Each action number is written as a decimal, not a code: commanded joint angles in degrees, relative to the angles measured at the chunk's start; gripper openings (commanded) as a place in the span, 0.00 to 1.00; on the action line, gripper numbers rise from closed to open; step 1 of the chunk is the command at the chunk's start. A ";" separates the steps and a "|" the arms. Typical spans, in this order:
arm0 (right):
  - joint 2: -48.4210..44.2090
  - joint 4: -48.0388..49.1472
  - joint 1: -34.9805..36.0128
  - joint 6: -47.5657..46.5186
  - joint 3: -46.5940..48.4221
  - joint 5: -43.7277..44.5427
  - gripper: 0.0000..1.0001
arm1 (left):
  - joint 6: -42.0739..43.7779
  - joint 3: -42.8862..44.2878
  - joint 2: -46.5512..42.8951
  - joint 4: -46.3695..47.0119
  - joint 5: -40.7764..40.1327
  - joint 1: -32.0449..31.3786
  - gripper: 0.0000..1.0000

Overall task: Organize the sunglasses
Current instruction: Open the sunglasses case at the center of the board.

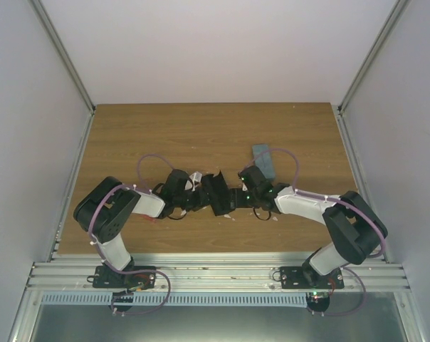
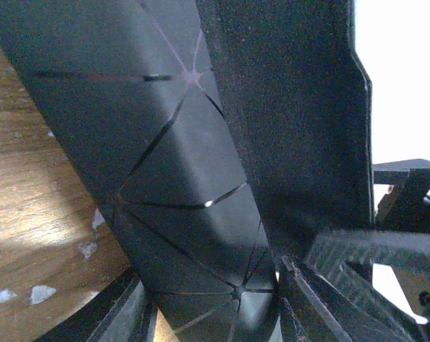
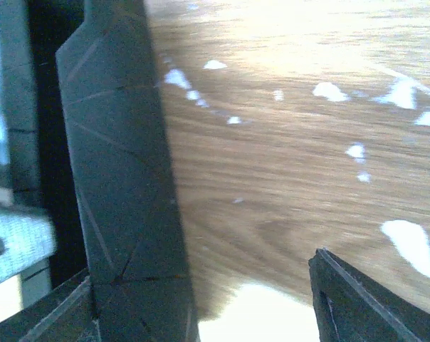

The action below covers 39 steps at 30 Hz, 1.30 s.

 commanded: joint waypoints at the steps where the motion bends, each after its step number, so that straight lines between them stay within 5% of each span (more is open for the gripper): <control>1: -0.72 -6.91 -0.40 4.92 2.34 12.38 0.70 | 2.25 -2.02 3.39 -12.84 -8.88 0.06 0.47; 21: -1.54 -13.77 0.61 2.79 5.92 14.61 0.62 | 6.29 2.29 -7.75 -23.58 -11.46 0.06 0.57; 30: -8.81 -13.27 7.03 -0.78 9.26 9.57 0.64 | 7.41 5.59 -18.00 -32.32 -19.29 0.21 0.58; 39: 0.42 -3.75 14.02 0.08 10.35 -2.60 0.56 | 6.69 2.93 -28.74 -37.25 -25.92 2.77 0.58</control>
